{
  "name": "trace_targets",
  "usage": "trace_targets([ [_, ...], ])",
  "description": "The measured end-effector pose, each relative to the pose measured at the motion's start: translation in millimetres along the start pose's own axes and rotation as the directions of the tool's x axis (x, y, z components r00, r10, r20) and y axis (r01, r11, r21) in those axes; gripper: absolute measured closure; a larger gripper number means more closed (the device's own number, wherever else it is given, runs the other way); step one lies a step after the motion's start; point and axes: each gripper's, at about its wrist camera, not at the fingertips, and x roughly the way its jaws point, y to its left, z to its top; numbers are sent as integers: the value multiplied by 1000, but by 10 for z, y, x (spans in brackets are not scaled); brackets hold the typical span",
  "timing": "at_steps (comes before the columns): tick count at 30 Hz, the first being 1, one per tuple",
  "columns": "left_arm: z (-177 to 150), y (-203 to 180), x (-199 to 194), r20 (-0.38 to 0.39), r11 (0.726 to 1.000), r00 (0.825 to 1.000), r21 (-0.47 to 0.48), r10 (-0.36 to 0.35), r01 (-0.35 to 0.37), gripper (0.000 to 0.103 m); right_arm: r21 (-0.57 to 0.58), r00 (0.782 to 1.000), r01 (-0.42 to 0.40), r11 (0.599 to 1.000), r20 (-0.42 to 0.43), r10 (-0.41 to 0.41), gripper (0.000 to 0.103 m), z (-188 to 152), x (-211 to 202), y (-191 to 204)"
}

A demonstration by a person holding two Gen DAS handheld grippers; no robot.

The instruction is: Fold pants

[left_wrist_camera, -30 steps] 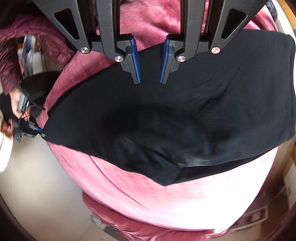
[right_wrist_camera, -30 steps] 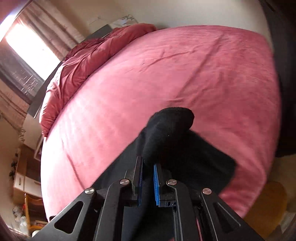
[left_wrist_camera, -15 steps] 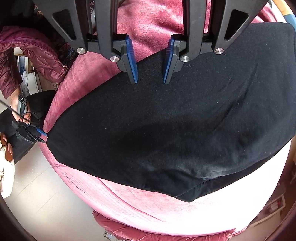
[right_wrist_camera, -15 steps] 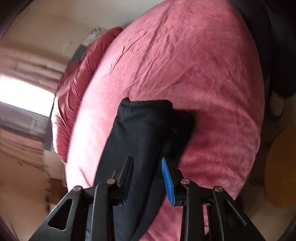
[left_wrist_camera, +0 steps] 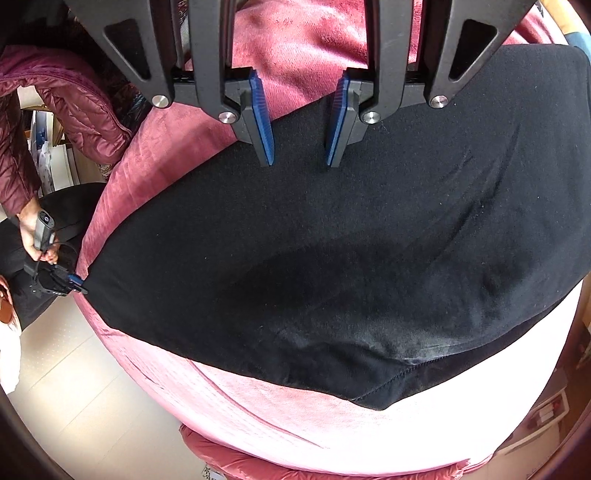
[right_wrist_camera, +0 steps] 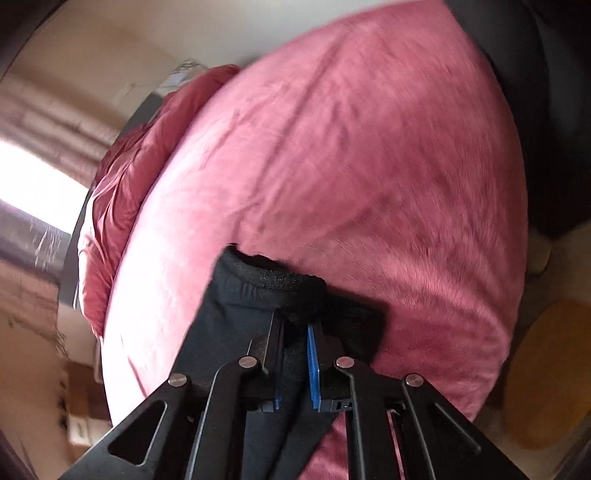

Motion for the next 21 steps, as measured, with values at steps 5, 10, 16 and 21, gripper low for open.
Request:
trace_targets([
  [5, -12, 90, 4, 7, 999, 1000, -28, -30, 30, 74, -36, 993, 119, 992, -15, -119, 93, -11, -47, -55],
  [10, -12, 115, -57, 16, 1000, 1000, -24, -6, 6, 74, -20, 989, 143, 990, -48, -143, 92, -55, 141, -197],
  [16, -60, 257, -141, 48, 997, 999, -81, 16, -12, 74, -80, 984, 167, 983, -55, -171, 84, -38, 85, -66],
  [21, -163, 408, -262, 99, 989, 994, -146, 37, -22, 74, -208, 960, 279, 937, 68, -271, 73, -94, -180, 249],
])
